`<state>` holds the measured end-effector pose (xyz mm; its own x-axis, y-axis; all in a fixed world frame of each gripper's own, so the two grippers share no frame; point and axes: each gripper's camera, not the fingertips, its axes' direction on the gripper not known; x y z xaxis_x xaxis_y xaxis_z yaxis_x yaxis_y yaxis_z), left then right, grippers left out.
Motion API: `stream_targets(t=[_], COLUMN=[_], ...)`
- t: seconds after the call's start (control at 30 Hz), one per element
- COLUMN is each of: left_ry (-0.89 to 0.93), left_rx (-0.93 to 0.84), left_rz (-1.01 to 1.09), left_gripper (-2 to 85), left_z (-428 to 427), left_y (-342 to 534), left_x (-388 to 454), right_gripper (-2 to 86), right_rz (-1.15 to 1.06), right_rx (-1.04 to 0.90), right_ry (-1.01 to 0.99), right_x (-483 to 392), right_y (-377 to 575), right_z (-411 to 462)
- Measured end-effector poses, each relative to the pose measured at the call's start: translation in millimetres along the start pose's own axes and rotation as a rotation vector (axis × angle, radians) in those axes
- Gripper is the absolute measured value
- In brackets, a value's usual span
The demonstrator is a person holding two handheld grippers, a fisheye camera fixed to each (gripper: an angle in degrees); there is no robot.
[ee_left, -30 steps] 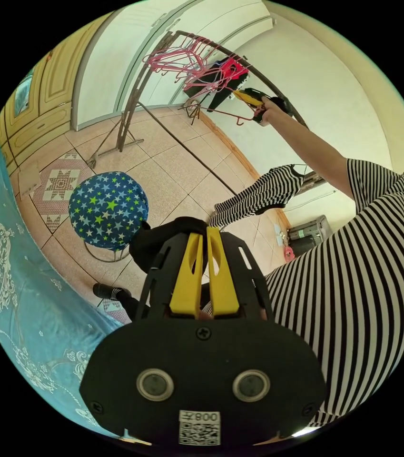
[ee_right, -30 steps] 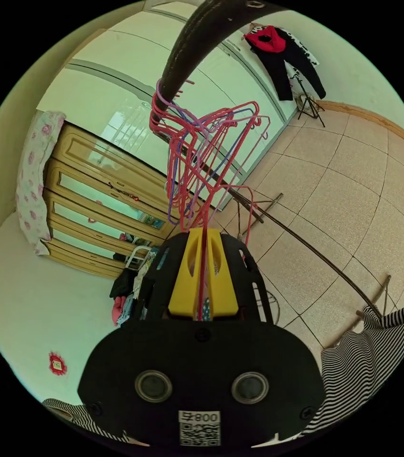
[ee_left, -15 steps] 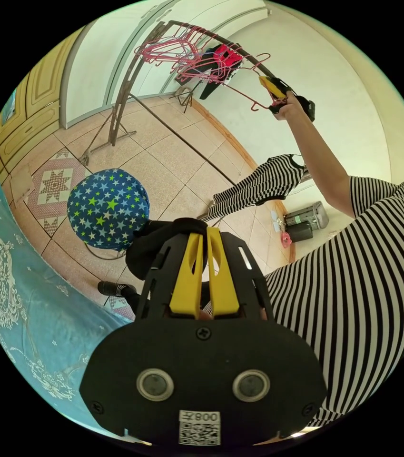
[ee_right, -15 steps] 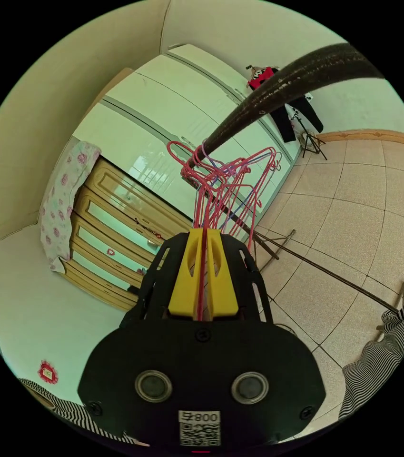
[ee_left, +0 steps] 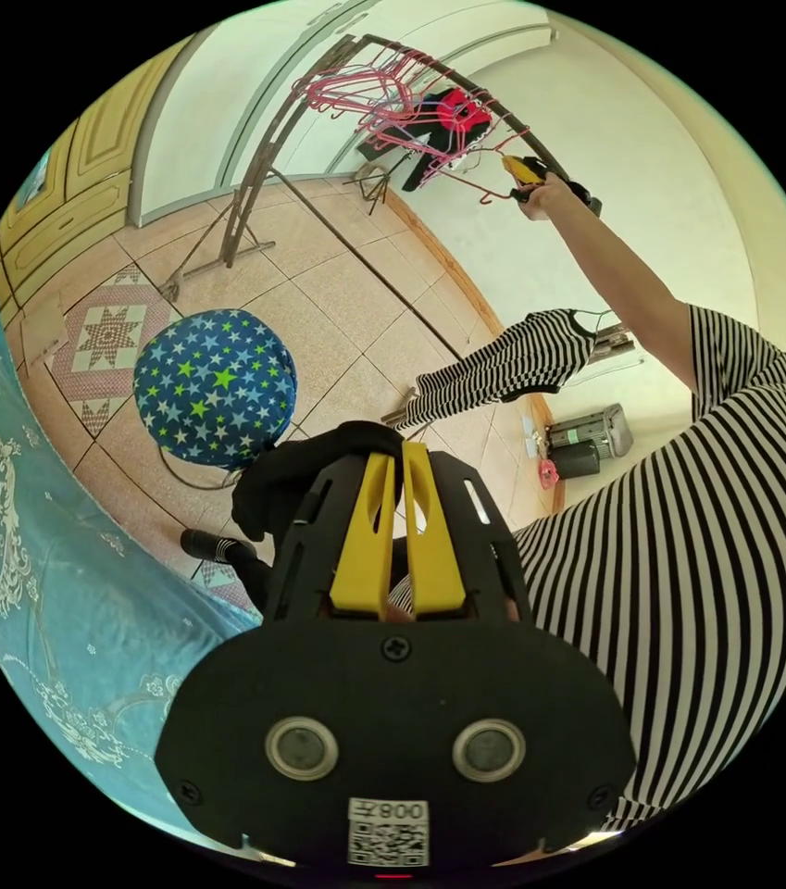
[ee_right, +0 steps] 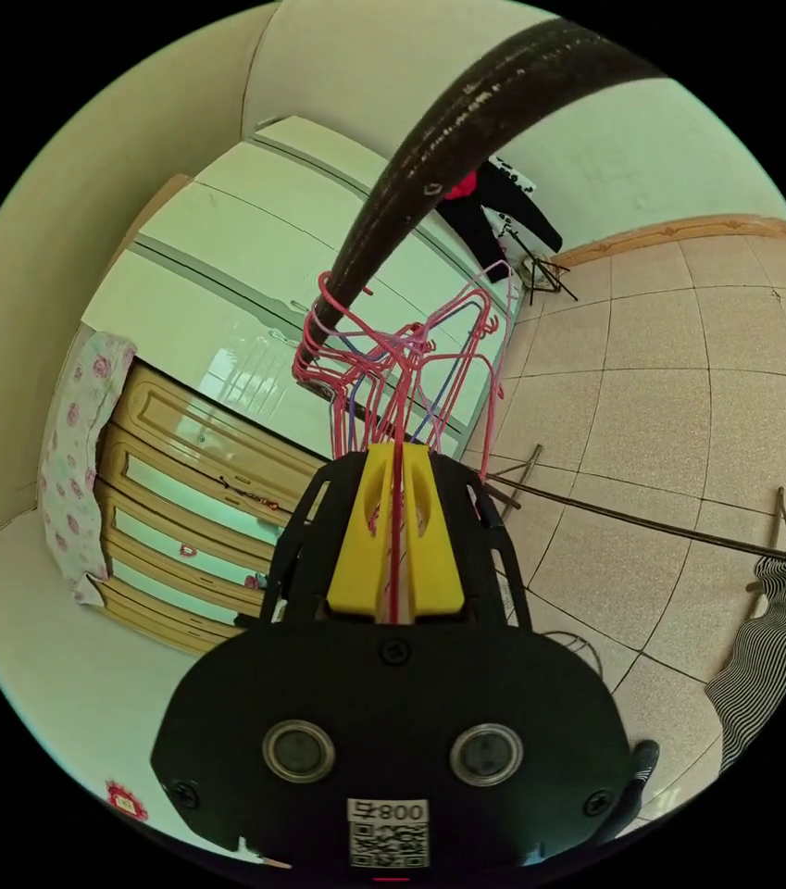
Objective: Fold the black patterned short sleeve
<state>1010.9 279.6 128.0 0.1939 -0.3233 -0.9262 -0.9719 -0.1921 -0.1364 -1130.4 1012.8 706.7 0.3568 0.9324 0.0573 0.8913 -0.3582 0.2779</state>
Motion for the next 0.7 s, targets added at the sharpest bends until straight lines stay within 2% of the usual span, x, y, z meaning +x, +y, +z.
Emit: stream_targets(t=[0.17,0.33,0.47,0.57,0.7], left_ry=[0.002,0.005,0.009,0.008,0.017], left_rx=[0.016,0.042,0.079,0.134,0.204], left_rz=[-0.002,-0.022,-0.046,-0.069,-0.112], left_gripper=[3.3,3.1,3.0,3.0,2.9], left_z=[9,12,3,-13,-39], left_y=[11,35,57,79,120], left_x=[-22,-54,-81,-107,-149], right_gripper=[2.3,4.7,6.5,6.1,3.7], right_rz=[-0.032,-0.083,-0.099,-0.189,-0.31], right_rx=[0.095,0.272,0.272,0.186,-0.099], right_ry=[-0.069,-0.132,-0.161,-0.153,-0.102], right_x=[5,9,4,-13,-38], right_y=[33,83,119,158,226], right_z=[13,11,23,46,122])
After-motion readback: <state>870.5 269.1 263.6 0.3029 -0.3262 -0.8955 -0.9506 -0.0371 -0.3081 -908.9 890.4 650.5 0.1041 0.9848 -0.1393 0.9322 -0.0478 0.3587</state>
